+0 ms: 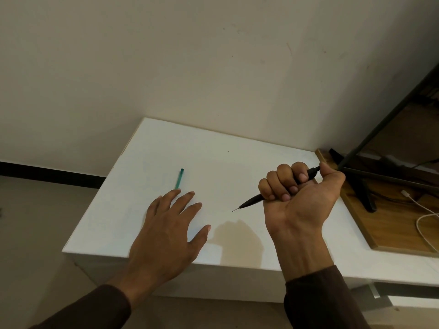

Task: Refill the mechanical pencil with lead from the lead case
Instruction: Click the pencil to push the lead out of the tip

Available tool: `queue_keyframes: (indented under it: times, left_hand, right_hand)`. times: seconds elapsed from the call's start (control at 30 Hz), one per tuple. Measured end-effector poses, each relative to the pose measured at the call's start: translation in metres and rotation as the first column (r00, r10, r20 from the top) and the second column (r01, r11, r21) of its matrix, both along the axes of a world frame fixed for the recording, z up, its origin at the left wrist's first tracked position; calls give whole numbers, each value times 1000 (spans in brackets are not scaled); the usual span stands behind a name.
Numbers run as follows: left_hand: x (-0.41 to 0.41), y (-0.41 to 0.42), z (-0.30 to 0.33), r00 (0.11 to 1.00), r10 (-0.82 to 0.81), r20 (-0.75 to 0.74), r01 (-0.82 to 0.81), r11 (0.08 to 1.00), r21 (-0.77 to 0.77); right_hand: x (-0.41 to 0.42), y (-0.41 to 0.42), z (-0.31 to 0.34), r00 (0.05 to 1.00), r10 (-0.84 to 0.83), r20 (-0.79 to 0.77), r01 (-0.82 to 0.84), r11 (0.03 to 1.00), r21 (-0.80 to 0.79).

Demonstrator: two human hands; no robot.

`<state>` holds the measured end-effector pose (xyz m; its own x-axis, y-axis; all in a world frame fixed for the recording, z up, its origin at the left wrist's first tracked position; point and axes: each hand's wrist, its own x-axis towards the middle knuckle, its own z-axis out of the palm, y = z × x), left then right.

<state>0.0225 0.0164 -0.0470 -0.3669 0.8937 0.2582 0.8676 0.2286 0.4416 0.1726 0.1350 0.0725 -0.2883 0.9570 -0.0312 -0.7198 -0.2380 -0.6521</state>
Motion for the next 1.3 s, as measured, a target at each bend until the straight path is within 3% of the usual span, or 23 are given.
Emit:
queue_keyframes:
  times: [0.37,0.8,1.3]
  left_hand:
    - [4,-1,9,994,36,106,-46,995,94]
    - [38,-13,36,973,-155,171,103,955,279]
    - [41,-15,46,965,-212,152,154,932,328]
  right_hand:
    - [-1,0,0,1000,-5,12,5,1000,-10]
    - [0,1,2,1000,-22,10,22,1000,-18]
    - [-2,-1,2,1000,-12,16,13,1000,-10]
